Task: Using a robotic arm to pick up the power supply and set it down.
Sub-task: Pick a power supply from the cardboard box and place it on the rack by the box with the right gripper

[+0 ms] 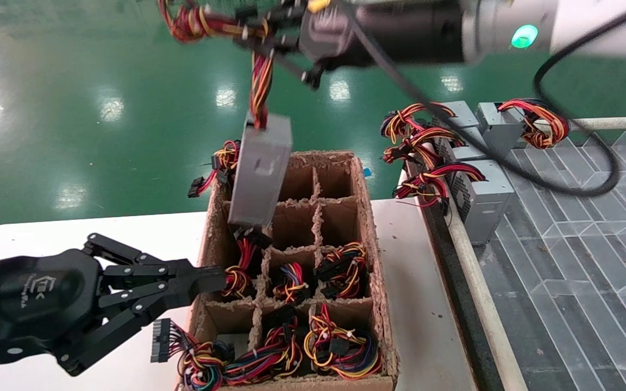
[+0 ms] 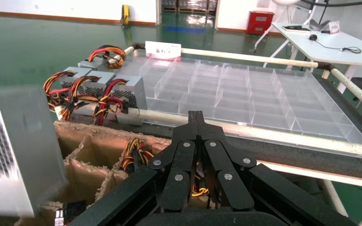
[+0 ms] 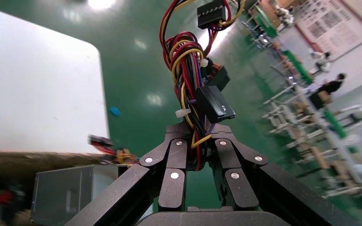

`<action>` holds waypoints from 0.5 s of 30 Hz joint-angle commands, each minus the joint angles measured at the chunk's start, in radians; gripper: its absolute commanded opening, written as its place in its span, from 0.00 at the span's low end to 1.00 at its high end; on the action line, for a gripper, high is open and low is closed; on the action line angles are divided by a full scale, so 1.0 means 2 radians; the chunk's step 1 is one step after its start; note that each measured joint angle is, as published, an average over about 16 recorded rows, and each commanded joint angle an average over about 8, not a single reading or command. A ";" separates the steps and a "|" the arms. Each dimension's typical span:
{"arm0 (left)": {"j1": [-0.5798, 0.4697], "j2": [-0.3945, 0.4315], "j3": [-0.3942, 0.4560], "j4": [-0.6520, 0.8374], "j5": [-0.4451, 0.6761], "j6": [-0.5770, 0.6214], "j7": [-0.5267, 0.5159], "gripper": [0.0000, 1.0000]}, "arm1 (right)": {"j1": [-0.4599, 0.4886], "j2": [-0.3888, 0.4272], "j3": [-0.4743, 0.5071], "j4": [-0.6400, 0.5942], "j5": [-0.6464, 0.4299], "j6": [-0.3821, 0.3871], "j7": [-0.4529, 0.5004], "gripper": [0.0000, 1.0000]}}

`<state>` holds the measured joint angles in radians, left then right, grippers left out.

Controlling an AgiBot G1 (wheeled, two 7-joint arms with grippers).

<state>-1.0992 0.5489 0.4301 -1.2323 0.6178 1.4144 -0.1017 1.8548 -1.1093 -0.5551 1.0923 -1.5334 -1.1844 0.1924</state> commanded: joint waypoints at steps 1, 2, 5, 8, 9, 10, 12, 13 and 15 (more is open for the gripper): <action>0.000 0.000 0.000 0.000 0.000 0.000 0.000 0.00 | 0.015 0.003 -0.001 0.005 -0.008 -0.002 0.002 0.00; 0.000 0.000 0.000 0.000 0.000 0.000 0.000 0.00 | 0.021 0.006 -0.002 0.009 -0.012 -0.005 0.005 0.00; 0.000 0.000 0.000 0.000 0.000 0.000 0.000 0.00 | 0.040 0.015 -0.004 0.021 -0.023 -0.014 0.016 0.00; 0.000 0.000 0.000 0.000 0.000 0.000 0.000 0.00 | 0.056 0.026 -0.006 0.038 -0.035 -0.024 0.028 0.00; 0.000 0.000 0.000 0.000 0.000 0.000 0.000 0.00 | 0.062 0.030 -0.007 0.045 -0.040 -0.028 0.032 0.00; 0.000 0.000 0.000 0.000 0.000 0.000 0.000 0.00 | 0.067 0.035 -0.009 0.052 -0.044 -0.032 0.037 0.00; 0.000 0.000 0.000 0.000 0.000 0.000 0.000 0.00 | 0.077 0.045 -0.011 0.069 -0.055 -0.042 0.049 0.00; 0.000 0.000 0.000 0.000 0.000 0.000 0.000 0.00 | 0.082 0.050 -0.012 0.079 -0.061 -0.046 0.056 0.00; 0.000 0.000 0.000 0.000 0.000 0.000 0.000 0.00 | 0.092 0.062 -0.014 0.097 -0.073 -0.056 0.072 0.00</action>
<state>-1.0992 0.5489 0.4301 -1.2323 0.6178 1.4144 -0.1017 2.0376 -0.9874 -0.5829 1.2761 -1.6741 -1.2997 0.3352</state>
